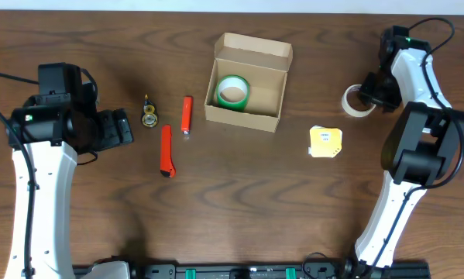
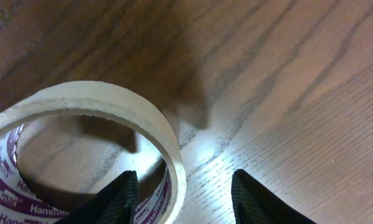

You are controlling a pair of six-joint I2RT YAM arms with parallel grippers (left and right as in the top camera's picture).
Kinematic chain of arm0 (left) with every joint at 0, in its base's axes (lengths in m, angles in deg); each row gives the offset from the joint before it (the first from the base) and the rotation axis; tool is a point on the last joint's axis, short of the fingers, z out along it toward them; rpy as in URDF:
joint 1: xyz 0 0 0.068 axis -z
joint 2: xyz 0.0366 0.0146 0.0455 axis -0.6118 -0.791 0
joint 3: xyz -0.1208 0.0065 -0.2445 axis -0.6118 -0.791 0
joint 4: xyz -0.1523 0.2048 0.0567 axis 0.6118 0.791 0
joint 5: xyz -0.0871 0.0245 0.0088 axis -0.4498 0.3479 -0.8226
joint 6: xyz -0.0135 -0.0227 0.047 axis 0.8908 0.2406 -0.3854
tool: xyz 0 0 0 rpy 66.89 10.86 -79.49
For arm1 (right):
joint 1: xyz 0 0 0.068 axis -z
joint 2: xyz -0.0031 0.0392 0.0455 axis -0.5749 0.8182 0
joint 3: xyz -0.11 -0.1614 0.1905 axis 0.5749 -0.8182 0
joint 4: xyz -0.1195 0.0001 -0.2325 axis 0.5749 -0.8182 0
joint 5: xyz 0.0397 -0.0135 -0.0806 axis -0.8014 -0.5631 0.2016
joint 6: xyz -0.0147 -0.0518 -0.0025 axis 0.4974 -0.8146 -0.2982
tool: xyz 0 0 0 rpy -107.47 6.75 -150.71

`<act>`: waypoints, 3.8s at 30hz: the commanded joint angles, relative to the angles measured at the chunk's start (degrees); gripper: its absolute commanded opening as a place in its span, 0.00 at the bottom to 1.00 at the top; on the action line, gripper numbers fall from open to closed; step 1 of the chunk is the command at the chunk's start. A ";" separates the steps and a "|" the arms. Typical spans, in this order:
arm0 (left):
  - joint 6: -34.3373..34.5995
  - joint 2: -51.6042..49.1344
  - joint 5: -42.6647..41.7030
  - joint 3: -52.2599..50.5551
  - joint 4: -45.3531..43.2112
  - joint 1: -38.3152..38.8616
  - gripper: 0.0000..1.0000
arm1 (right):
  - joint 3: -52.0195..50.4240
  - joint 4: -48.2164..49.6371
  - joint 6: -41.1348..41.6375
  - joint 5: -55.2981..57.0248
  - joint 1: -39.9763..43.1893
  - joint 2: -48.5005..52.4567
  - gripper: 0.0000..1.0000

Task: Pack container
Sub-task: 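Move the right gripper to the white masking tape roll and grasp it, then carry the white tape roll into the box and release it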

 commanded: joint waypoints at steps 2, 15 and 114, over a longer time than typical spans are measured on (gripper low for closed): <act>-0.31 -0.31 -0.17 1.20 0.22 -0.09 0.96 | -1.46 1.25 0.92 0.90 0.13 1.05 0.50; -0.31 -0.31 -0.17 1.20 0.22 -0.09 0.95 | -6.40 5.07 1.55 0.13 0.15 1.05 0.40; -0.31 -0.33 -0.17 1.20 0.22 -0.09 0.95 | 19.02 -1.62 -19.74 -2.82 -40.02 3.04 0.49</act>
